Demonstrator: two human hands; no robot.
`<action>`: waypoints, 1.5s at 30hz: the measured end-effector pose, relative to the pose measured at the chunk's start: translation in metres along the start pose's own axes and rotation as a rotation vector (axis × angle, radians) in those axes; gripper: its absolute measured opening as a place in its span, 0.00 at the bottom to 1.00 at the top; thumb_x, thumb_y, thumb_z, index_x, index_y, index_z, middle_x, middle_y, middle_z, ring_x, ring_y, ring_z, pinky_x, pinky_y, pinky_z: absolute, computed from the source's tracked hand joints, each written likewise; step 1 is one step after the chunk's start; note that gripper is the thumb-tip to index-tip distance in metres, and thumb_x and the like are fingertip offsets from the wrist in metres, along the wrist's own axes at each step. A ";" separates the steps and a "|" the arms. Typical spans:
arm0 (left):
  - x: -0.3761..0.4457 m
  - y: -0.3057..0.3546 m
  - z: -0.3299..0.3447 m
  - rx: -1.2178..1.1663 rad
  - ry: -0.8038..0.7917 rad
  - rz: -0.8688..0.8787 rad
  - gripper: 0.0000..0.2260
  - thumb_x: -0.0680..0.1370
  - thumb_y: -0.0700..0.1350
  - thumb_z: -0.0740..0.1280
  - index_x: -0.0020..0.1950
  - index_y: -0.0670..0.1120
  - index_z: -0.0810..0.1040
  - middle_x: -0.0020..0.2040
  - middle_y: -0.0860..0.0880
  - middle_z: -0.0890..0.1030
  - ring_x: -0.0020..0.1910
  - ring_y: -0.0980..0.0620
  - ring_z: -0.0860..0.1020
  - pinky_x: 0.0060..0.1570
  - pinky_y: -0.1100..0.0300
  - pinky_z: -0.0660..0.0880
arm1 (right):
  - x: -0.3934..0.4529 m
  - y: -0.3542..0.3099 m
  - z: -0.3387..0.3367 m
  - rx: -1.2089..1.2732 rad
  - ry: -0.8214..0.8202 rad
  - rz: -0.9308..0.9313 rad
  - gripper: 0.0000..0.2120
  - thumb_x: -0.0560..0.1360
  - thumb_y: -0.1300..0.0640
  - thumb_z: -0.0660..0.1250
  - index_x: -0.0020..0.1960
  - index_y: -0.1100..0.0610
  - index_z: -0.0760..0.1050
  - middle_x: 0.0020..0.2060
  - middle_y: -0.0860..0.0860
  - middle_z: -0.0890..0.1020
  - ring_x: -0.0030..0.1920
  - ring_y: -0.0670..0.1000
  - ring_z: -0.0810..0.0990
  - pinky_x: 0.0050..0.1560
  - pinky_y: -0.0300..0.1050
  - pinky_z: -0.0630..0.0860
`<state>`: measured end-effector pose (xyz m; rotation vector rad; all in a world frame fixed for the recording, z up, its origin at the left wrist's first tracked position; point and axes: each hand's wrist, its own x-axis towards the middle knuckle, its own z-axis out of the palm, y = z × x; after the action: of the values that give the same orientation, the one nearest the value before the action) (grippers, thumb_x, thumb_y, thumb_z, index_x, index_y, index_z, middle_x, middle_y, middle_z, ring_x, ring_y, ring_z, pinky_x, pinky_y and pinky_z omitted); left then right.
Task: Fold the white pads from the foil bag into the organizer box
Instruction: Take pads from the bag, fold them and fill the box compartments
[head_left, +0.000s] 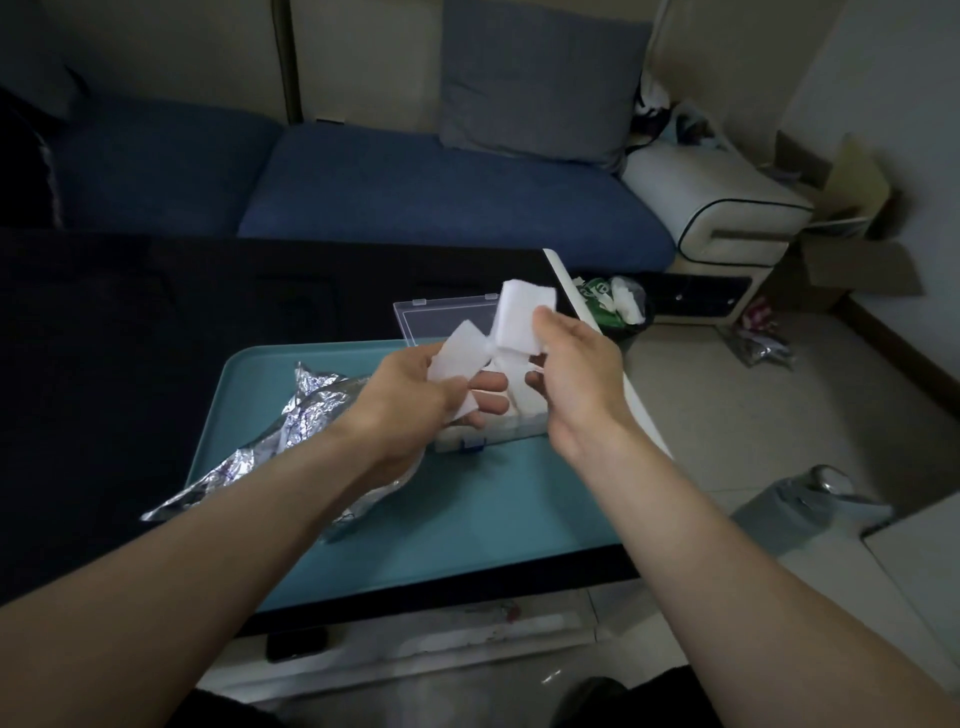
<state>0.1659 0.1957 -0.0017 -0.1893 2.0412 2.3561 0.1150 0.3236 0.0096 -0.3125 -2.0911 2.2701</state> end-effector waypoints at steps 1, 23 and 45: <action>0.001 -0.002 -0.002 -0.030 0.020 -0.007 0.10 0.80 0.27 0.57 0.54 0.35 0.77 0.46 0.41 0.84 0.38 0.49 0.83 0.33 0.64 0.77 | 0.001 -0.004 -0.003 0.038 -0.012 0.033 0.07 0.79 0.55 0.69 0.43 0.53 0.79 0.37 0.49 0.81 0.40 0.49 0.78 0.41 0.44 0.74; -0.005 0.004 -0.001 0.106 -0.079 -0.089 0.24 0.85 0.52 0.52 0.49 0.35 0.79 0.37 0.38 0.84 0.36 0.42 0.83 0.37 0.52 0.83 | -0.014 0.019 0.009 -0.312 -0.191 0.008 0.09 0.80 0.51 0.68 0.47 0.57 0.79 0.44 0.53 0.85 0.42 0.51 0.83 0.43 0.45 0.79; 0.004 0.003 -0.015 -0.258 -0.250 -0.432 0.05 0.79 0.42 0.63 0.52 0.45 0.76 0.43 0.45 0.79 0.38 0.49 0.78 0.41 0.55 0.76 | -0.012 -0.001 -0.010 -0.619 -0.762 -0.370 0.40 0.69 0.67 0.73 0.75 0.44 0.65 0.71 0.46 0.69 0.69 0.43 0.70 0.50 0.31 0.75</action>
<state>0.1627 0.1801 -0.0009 -0.2897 1.4154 2.2232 0.1288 0.3318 0.0113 1.0013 -2.8264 1.6018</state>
